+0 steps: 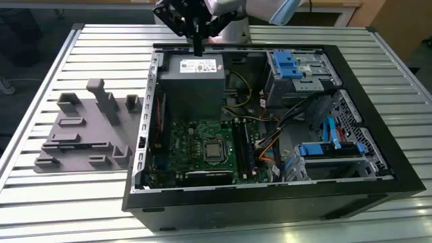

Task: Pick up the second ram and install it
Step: 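Reach for the second ram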

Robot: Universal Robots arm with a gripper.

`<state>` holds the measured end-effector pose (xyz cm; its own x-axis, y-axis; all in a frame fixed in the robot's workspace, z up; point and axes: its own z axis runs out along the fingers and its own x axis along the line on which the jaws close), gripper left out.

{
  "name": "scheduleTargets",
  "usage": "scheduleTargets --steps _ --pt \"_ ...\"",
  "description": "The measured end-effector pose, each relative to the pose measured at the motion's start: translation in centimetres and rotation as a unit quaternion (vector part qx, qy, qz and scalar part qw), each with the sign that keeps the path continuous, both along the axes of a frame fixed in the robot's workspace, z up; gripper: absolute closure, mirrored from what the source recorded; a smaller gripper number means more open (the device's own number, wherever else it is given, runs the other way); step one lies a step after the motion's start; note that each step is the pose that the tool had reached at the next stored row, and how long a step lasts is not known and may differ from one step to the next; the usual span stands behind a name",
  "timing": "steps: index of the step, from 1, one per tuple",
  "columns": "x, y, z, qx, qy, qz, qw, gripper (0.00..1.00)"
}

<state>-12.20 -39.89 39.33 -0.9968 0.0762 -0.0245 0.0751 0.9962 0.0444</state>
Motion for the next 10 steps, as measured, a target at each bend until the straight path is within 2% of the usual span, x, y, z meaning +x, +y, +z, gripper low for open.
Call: scheduleTargets --steps 10 --pt "-0.30 0.00 0.00 0.0000 0.0000 0.000 1.0000 0.89"
